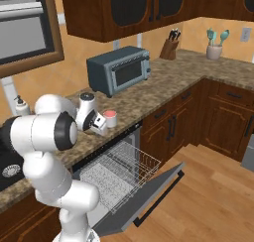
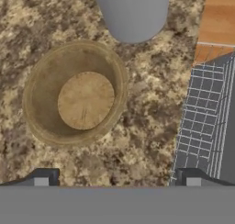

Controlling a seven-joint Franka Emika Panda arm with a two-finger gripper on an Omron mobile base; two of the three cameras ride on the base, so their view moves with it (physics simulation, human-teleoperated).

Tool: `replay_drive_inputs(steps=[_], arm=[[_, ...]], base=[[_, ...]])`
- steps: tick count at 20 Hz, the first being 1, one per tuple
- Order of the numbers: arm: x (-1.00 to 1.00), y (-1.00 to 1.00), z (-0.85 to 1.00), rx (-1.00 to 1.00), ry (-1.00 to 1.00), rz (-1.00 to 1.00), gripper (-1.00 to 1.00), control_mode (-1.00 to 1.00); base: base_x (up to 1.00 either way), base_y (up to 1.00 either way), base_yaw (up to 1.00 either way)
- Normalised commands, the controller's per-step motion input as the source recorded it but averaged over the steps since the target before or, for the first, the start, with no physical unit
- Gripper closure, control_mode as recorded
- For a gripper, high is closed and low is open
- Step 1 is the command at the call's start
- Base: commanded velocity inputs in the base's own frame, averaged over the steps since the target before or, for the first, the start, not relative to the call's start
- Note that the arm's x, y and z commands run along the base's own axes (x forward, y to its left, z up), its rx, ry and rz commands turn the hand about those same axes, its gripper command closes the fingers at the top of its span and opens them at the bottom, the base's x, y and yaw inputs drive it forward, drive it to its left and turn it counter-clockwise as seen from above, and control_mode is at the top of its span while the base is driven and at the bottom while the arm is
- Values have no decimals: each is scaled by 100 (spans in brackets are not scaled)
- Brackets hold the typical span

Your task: Pick up the cup and bowl from the counter, place them in the dishwasher, and close the dishwasher door.

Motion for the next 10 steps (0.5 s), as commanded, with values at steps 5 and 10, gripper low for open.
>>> replay_drive_inputs(steps=[5,10], arm=[[34,4,-32,0,2,0,-100,-100],[39,1,-8,0,0,0,-100,-100]], base=[[0,0,0],[0,0,0]])
